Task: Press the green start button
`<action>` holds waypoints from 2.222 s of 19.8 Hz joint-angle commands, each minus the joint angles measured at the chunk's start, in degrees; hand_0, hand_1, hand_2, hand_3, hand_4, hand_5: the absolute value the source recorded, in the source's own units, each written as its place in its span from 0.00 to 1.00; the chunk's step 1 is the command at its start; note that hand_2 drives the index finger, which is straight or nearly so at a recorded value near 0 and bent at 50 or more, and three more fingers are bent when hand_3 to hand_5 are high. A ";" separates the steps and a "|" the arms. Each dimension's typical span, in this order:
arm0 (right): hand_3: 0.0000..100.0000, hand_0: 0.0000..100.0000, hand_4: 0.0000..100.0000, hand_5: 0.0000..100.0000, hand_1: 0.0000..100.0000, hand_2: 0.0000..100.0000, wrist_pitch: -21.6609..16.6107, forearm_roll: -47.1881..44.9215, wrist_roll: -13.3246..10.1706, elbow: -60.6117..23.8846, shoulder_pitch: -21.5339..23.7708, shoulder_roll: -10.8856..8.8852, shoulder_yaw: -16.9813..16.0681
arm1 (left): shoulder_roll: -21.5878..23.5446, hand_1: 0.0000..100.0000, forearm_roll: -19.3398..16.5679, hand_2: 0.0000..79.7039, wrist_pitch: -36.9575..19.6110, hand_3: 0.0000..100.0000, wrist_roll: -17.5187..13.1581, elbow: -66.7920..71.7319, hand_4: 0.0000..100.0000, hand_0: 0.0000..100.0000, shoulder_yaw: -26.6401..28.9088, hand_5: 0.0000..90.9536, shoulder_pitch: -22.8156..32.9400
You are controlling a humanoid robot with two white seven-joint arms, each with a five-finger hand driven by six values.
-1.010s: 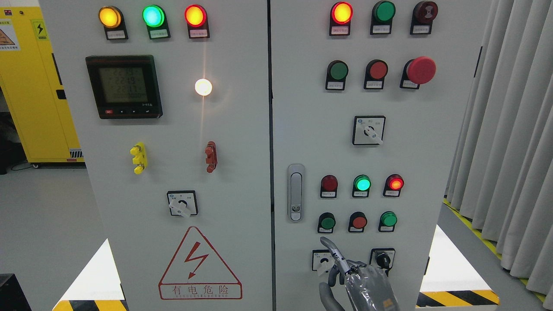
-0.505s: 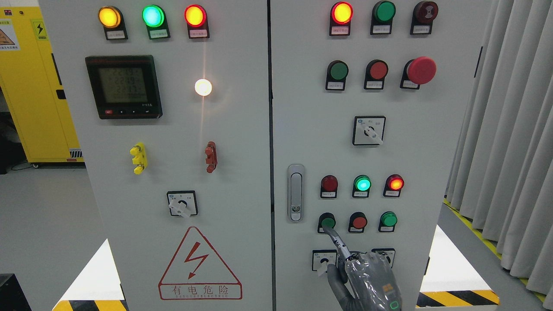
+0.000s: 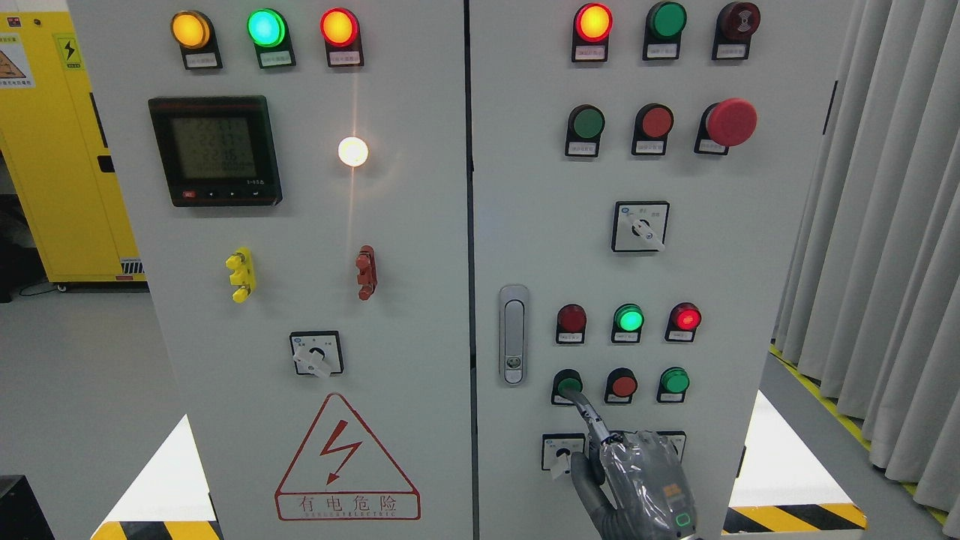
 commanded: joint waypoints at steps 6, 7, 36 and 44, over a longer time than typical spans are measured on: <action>0.93 0.84 0.97 1.00 0.97 0.01 0.11 -0.49 -0.08 3.35 -1.07 0.36 -0.74 | 0.00 0.56 0.00 0.00 0.02 0.00 0.02 -0.05 0.00 0.12 0.00 0.00 -0.02; 0.93 0.84 0.97 1.00 0.97 0.01 0.11 -0.49 -0.08 3.44 -1.07 0.28 -0.74 | 0.00 0.56 0.00 0.00 0.02 0.00 0.02 0.04 0.00 0.12 0.00 0.00 -0.02; 0.86 0.96 0.93 0.96 0.93 0.04 -6.21 -11.28 -4.30 -3.76 3.40 0.54 1.01 | 0.00 0.56 0.00 0.00 0.02 0.00 0.02 -0.05 0.00 0.12 0.00 0.00 -0.02; 0.37 0.89 0.47 0.42 0.79 0.10 -6.39 -37.02 -1.15 -10.18 9.20 -1.56 6.99 | 0.00 0.56 0.00 0.00 0.02 0.00 0.02 0.04 0.00 0.12 0.00 0.00 0.07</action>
